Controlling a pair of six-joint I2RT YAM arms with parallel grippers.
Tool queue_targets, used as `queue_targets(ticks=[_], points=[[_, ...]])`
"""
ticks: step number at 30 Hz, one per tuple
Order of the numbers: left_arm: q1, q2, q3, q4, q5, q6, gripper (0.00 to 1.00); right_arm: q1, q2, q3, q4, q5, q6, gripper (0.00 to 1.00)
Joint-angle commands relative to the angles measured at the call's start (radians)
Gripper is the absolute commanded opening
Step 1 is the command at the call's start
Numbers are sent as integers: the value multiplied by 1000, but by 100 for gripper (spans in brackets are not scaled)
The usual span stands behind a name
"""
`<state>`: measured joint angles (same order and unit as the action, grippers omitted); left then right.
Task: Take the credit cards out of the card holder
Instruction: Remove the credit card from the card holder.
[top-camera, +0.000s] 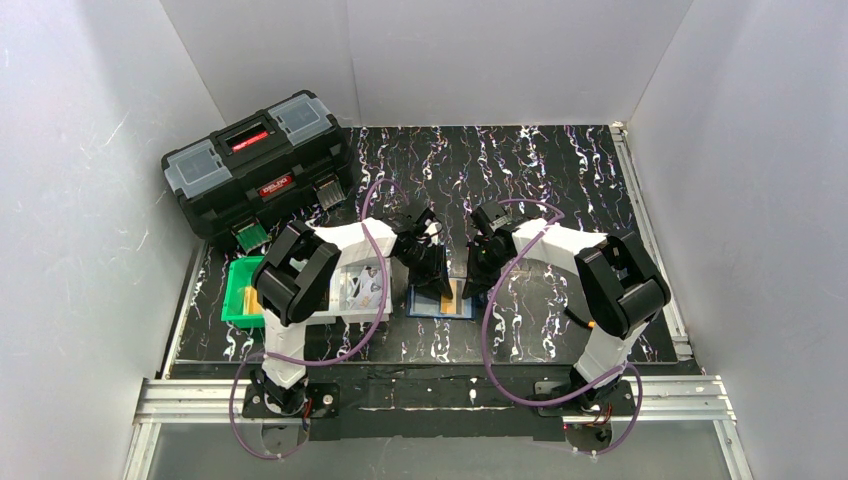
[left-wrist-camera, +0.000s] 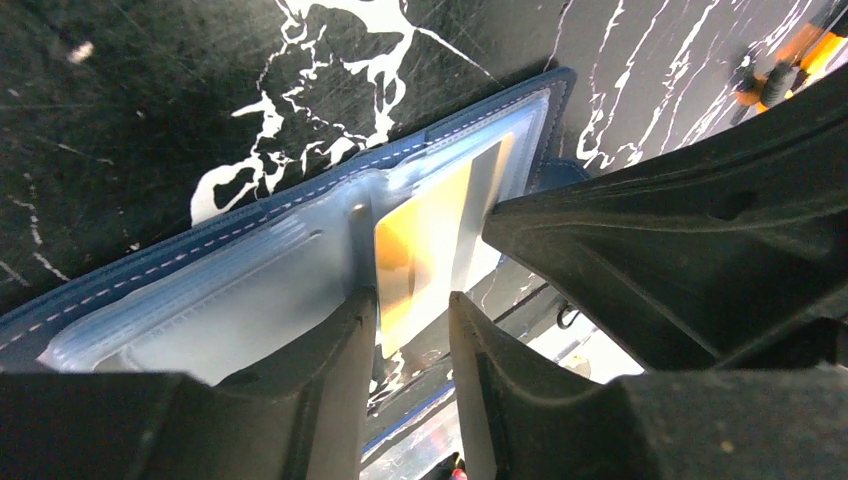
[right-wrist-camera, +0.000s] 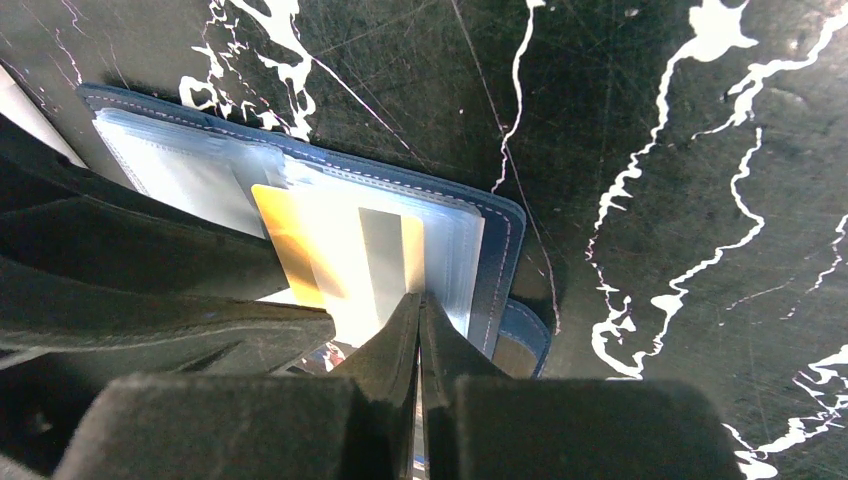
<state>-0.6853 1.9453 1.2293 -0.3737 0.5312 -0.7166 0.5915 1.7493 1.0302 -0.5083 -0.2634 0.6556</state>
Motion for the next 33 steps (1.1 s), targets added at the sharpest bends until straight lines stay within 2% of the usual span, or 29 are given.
queue_targets(ticks=[1, 10, 20, 28, 33], points=[[-9, 10, -24, 25, 30, -22, 29, -4, 12, -35, 2, 43, -10, 5], [-9, -12, -44, 30, 18, -33, 7, -21, 9, -49, 5, 47, -12, 5], [35, -66, -94, 30, 13, -12, 6, -47, 9, -70, 9, 50, -15, 4], [53, -82, -105, 21, 20, 10, 9, -53, 19, -74, 14, 53, -14, 4], [67, -100, -106, -4, -1, 23, 0, -55, 22, -76, 14, 53, -16, 4]])
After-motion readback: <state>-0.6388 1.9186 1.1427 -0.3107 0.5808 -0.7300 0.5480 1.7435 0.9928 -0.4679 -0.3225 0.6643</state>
